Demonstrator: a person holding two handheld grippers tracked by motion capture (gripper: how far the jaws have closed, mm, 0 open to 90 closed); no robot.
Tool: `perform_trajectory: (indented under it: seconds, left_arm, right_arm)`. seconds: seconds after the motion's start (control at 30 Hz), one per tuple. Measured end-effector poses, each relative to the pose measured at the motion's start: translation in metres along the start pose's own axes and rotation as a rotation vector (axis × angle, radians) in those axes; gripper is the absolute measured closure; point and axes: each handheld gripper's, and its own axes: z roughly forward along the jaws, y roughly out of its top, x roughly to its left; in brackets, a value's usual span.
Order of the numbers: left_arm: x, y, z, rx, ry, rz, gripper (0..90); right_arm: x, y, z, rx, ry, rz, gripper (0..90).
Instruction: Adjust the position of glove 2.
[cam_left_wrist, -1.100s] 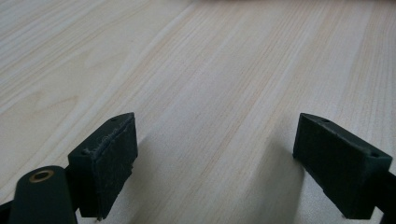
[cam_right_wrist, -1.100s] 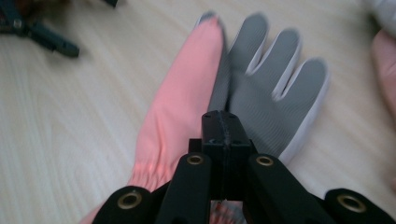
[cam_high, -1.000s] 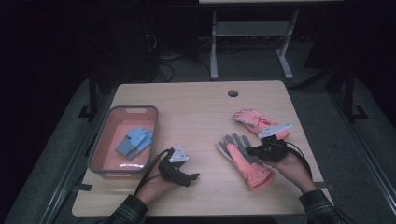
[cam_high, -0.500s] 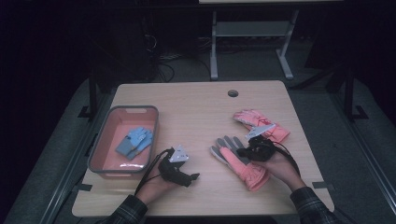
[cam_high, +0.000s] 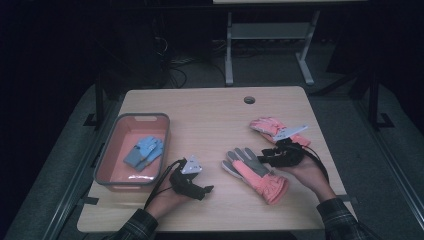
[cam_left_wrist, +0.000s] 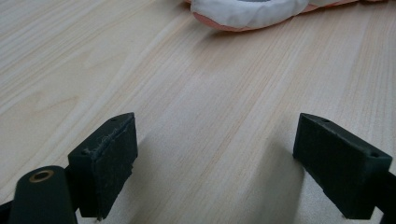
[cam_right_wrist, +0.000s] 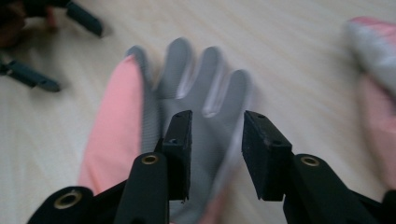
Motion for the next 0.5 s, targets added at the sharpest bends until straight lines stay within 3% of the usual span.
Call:
perform_trajectory:
  seconds: [0.1,0.2,0.27,0.33,0.5]
  left_arm:
    - [0.000,0.000,0.000,0.000,0.000,-0.001,12.9]
    - [0.000,0.000,0.000,0.000,-0.001,-0.001,13.0]
    - [0.000,0.000,0.000,0.000,-0.001,-0.001,13.0]
    - [0.000,0.000,0.000,0.000,-0.001,-0.001,13.0]
    - [0.000,0.000,0.000,0.000,-0.001,-0.001,12.9]
  right_arm:
    - [-0.009,0.002,-0.006,-0.001,-0.023,0.013,60.1]
    - [-0.032,0.008,-0.014,-0.013,-0.066,0.040,56.5]
    - [-0.036,0.009,-0.014,-0.013,-0.071,0.040,55.1]
    - [-0.052,0.012,-0.014,0.025,-0.098,0.049,50.3]
    - [-0.071,0.014,-0.014,0.055,-0.136,0.052,48.0]
